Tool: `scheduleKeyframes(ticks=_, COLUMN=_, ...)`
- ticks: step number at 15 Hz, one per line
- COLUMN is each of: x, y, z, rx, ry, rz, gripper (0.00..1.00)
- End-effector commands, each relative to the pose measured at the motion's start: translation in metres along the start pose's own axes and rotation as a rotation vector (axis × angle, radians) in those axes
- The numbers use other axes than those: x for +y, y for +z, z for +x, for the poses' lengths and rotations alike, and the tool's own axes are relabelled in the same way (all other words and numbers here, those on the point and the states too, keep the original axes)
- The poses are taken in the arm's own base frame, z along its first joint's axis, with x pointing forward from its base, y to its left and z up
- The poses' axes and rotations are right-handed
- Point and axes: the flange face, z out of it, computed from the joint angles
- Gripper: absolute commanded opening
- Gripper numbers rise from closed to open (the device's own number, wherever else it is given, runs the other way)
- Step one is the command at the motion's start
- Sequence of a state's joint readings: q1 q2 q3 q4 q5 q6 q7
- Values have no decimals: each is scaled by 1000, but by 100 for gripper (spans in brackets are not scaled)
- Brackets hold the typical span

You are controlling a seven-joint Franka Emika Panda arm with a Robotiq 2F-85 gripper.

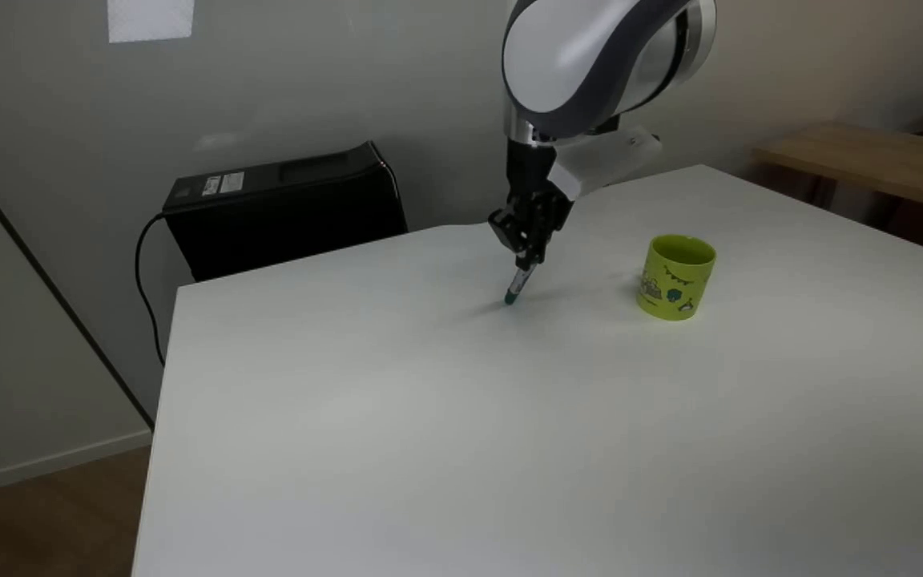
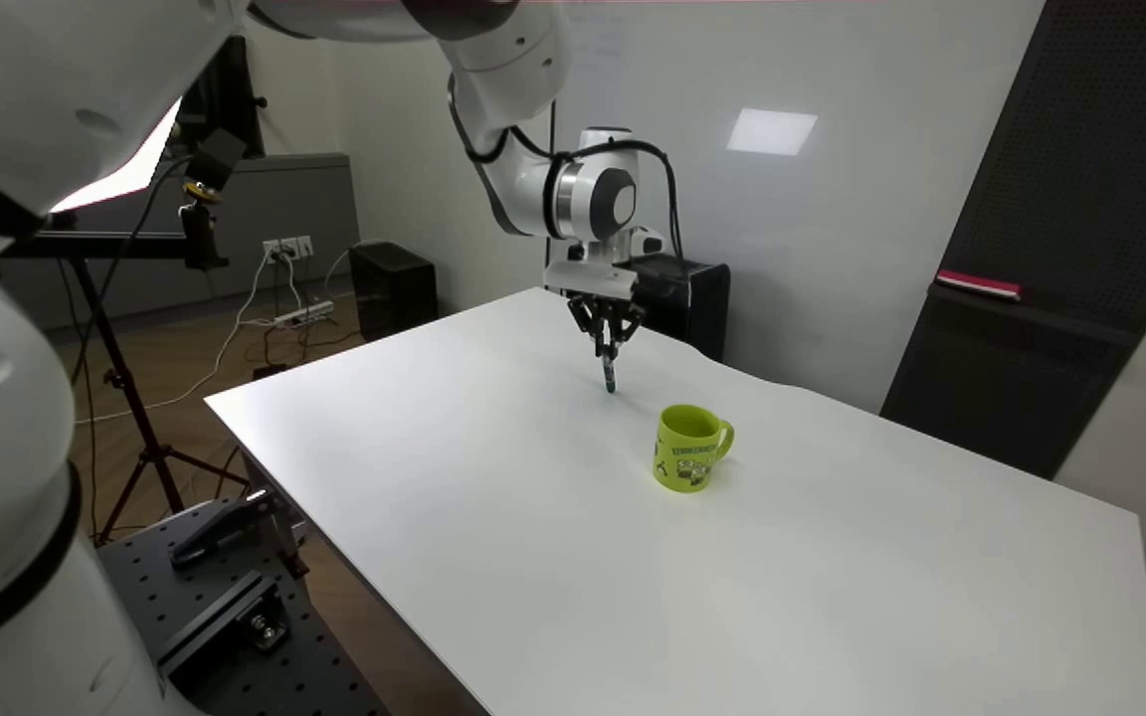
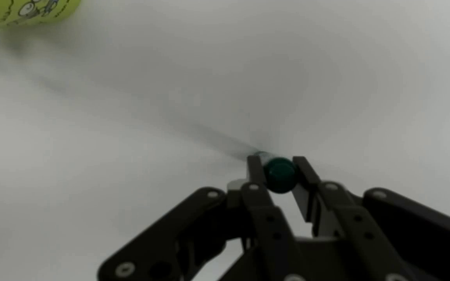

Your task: Take the marker from the cup and put it on the table

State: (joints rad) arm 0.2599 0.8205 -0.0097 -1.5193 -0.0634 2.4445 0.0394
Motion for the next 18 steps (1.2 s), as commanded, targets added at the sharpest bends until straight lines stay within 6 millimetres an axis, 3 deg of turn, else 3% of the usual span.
scheduleKeyframes(ticks=1, x=-2, y=3, z=-32, rx=7, ry=16, rz=-35, gripper=6)
scheduleKeyframes(ticks=3, x=-4, y=10, z=-43, rx=-46, ry=9, rz=-21, gripper=6)
scheduleKeyframes(ticks=6, x=-2, y=20, z=-56, rx=-258, ry=7, rz=70, gripper=6)
scheduleKeyframes(ticks=13, x=33, y=15, z=-69, rx=-651, ry=120, rz=153, gripper=6)
scheduleKeyframes(ticks=15, x=40, y=14, z=-66, rx=-640, ry=148, rz=130, gripper=6)
scheduleKeyframes(ticks=18, x=38, y=11, z=-50, rx=-454, ry=127, rz=46, gripper=6)
